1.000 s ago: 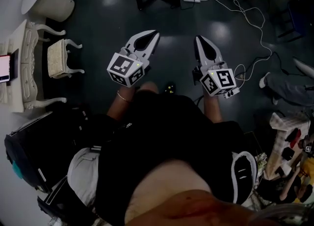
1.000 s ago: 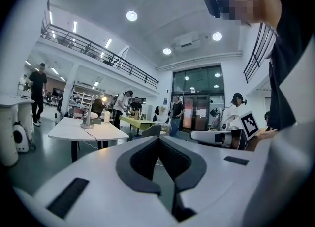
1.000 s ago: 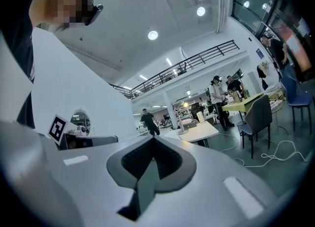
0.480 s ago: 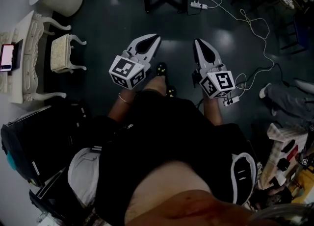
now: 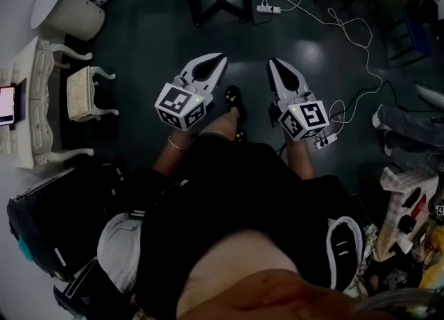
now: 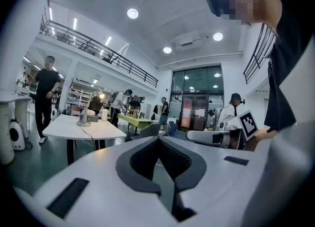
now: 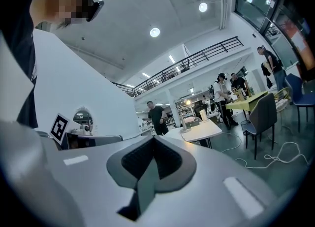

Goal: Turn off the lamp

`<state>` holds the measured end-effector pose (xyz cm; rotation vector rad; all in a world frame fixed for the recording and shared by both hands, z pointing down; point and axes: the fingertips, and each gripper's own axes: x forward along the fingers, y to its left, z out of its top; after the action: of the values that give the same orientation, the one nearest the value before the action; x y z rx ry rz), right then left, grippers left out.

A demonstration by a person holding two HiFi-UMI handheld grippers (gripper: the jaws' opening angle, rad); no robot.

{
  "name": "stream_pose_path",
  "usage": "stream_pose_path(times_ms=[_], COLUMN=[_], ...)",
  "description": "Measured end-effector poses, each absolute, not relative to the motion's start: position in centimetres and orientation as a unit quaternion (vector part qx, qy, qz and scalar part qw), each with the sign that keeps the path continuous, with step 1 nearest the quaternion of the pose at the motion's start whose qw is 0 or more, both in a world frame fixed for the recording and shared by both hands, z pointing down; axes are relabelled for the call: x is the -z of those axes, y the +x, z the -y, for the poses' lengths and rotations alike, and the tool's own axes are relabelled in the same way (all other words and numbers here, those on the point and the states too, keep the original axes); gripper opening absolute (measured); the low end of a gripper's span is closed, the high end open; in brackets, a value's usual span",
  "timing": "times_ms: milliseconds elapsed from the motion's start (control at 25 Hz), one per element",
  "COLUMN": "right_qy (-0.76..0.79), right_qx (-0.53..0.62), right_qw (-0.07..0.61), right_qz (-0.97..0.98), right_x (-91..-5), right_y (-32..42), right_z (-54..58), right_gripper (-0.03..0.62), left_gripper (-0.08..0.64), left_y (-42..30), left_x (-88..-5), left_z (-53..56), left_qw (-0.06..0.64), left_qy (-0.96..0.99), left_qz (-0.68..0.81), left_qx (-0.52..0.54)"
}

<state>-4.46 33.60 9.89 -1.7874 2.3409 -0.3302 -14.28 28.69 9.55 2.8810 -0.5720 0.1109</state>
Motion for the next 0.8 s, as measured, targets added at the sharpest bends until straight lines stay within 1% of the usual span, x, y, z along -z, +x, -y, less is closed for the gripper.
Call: stream_pose_path(times_ms=[800], right_qy=[-0.589], right_qx=[0.119], right_qw=[0.089], right_qz=[-0.794], right_x=[-9.8], right_y=[-1.0], right_z=[-23.9], right_gripper=[-0.002], left_gripper=[0.006], left_y=[-11.0], left_x=[-9.4], left_z=[-18.9], left_qw=[0.104], left_qy=[0.972], left_qz=[0.210], left_qx=[-0.034])
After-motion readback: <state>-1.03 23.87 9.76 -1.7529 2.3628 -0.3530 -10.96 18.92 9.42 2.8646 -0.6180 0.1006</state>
